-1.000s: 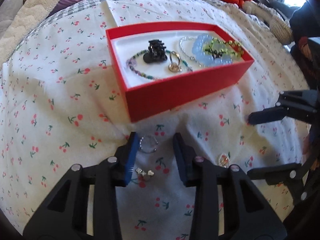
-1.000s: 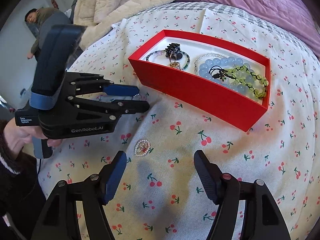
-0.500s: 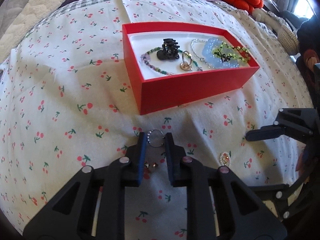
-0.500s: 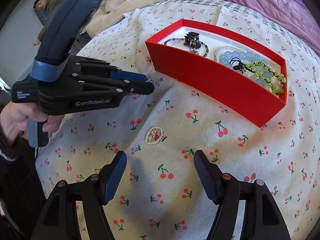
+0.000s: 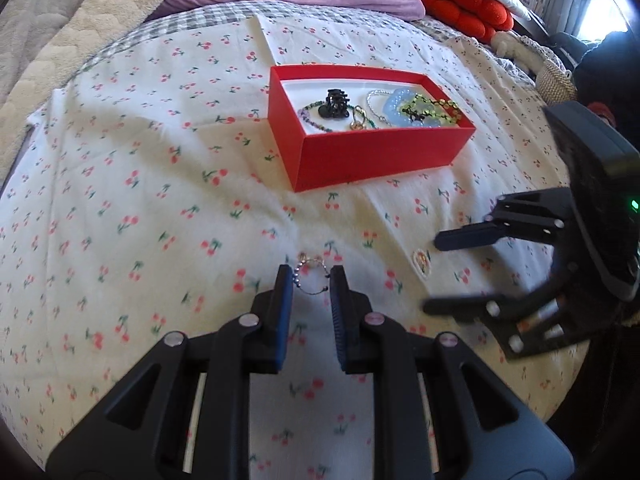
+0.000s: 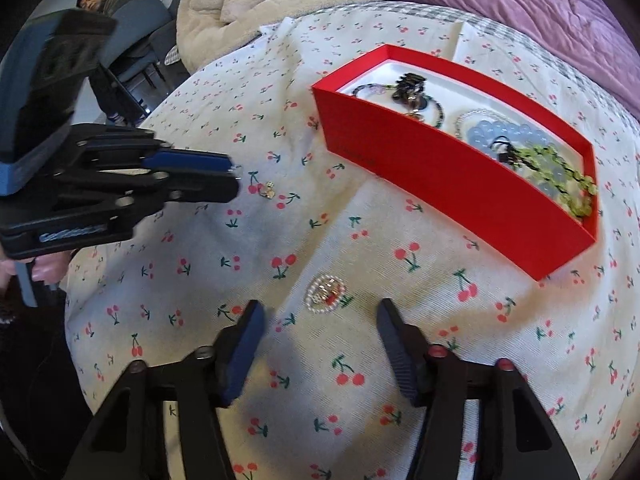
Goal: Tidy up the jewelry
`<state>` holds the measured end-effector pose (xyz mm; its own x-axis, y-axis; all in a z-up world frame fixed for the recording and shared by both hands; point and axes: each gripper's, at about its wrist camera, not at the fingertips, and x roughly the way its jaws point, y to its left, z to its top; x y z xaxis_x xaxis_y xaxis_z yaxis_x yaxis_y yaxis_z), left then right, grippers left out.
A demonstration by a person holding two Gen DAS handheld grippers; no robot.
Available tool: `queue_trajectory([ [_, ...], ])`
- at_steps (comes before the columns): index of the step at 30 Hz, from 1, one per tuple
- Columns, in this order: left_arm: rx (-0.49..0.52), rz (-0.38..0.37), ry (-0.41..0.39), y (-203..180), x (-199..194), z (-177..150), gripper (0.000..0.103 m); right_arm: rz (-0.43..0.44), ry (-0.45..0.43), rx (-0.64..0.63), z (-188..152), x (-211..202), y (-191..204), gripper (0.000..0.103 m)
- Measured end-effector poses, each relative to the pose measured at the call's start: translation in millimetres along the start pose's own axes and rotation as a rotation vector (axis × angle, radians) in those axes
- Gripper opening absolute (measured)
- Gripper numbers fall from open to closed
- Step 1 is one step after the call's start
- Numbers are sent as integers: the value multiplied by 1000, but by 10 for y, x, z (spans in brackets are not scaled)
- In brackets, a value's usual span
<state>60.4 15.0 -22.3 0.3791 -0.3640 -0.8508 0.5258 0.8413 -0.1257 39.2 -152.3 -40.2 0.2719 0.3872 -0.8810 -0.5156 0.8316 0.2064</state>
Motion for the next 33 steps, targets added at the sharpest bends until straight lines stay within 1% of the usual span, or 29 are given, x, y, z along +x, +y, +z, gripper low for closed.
queue_trajectory([
  [2,-2,-1,-2,5,-61,-61,20,0,2,-14,19,28,25,41],
  [3,-4,-2,-1,8,-87,-90,20,3,2,-17,26,42,39,38],
  [5,-4,-3,4,4,-114,-130,20,16,2,-25,38,46,79,23],
  [7,-2,1,3,2,-150,-169,20,41,-4,-44,50,-9,174,22],
  [9,-5,-1,-2,11,-192,-204,21,134,-44,-106,38,-131,322,22],
  [10,-9,-5,-2,24,-208,-221,20,146,-68,-130,34,-196,386,22],
  [12,-14,-3,3,43,-210,-252,20,105,-76,-132,47,-240,408,23],
  [13,-15,-2,6,50,-212,-273,20,62,-70,-115,54,-233,368,23],
  [17,-13,0,24,56,-192,-335,21,-17,5,-71,13,-130,153,23],
  [20,-7,0,32,43,-186,-367,21,-27,59,-40,-23,-27,38,23],
  [22,-4,0,34,37,-183,-375,21,-6,67,-41,-45,-14,52,23],
  [24,-2,-3,35,30,-185,-377,21,27,57,-60,-61,-45,151,24],
  [25,-2,-4,35,24,-185,-376,21,43,49,-76,-54,-48,210,25],
  [27,-1,-7,36,22,-179,-373,21,56,47,-96,-38,-39,297,32],
  [28,1,-7,37,16,-174,-374,21,54,55,-104,-25,-6,338,45],
  [29,1,-7,39,11,-170,-376,21,51,56,-104,-8,16,362,54],
  [30,2,-7,40,11,-164,-373,21,50,50,-104,3,16,379,57],
  [33,6,-8,44,1,-150,-374,21,51,44,-119,42,65,443,57],
])
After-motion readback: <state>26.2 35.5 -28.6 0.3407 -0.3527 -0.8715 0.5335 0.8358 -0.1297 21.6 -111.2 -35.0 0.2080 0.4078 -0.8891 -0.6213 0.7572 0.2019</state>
